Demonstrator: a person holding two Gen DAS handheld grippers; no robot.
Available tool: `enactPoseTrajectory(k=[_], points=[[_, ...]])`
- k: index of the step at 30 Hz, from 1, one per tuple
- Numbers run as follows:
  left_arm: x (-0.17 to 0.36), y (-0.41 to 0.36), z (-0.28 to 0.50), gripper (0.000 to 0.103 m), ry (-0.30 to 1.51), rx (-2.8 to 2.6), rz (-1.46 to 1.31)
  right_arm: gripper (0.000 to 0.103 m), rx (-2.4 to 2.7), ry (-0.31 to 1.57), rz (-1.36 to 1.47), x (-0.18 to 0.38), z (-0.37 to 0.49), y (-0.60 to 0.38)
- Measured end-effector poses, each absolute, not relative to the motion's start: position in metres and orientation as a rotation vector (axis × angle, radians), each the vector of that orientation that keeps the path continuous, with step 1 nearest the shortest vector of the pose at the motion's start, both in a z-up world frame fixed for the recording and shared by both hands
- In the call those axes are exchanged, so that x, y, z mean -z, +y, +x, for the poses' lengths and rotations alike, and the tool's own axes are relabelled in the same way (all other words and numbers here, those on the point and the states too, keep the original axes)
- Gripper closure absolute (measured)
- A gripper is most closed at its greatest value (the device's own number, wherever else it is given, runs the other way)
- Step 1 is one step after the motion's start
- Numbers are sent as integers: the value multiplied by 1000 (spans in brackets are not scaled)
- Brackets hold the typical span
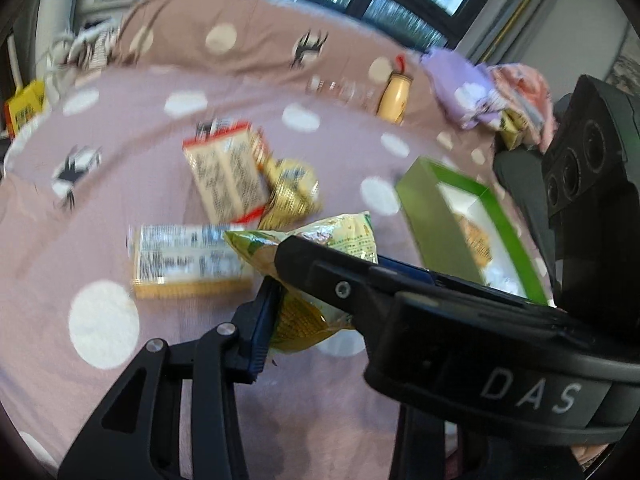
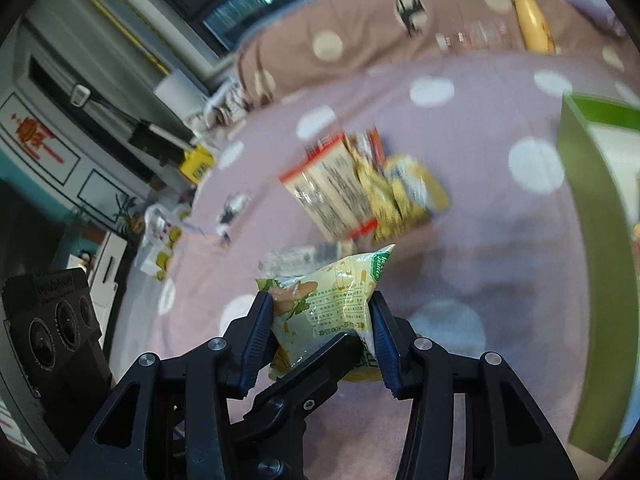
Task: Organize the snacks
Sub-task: 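Lift the corn snack bag and carry it over the green box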
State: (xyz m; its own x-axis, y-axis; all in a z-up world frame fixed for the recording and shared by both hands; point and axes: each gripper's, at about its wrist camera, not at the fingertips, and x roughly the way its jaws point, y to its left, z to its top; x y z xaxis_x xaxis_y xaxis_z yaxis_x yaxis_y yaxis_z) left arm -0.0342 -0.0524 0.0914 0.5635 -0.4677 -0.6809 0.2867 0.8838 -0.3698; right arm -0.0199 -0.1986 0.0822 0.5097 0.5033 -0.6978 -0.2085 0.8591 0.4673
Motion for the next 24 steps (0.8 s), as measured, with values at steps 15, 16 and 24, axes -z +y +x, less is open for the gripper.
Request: enactPoseTrajectory(k=[15, 16, 24], points=[[-165, -119, -40, 65, 589, 648, -141, 52, -310, 615, 353, -174, -58, -272], [-165, -129, -38, 65, 588, 670, -141, 52, -289, 607, 359, -174, -59, -279], [-164, -200, -28, 67, 625, 779, -113, 52, -140, 603, 470, -171, -58, -352]])
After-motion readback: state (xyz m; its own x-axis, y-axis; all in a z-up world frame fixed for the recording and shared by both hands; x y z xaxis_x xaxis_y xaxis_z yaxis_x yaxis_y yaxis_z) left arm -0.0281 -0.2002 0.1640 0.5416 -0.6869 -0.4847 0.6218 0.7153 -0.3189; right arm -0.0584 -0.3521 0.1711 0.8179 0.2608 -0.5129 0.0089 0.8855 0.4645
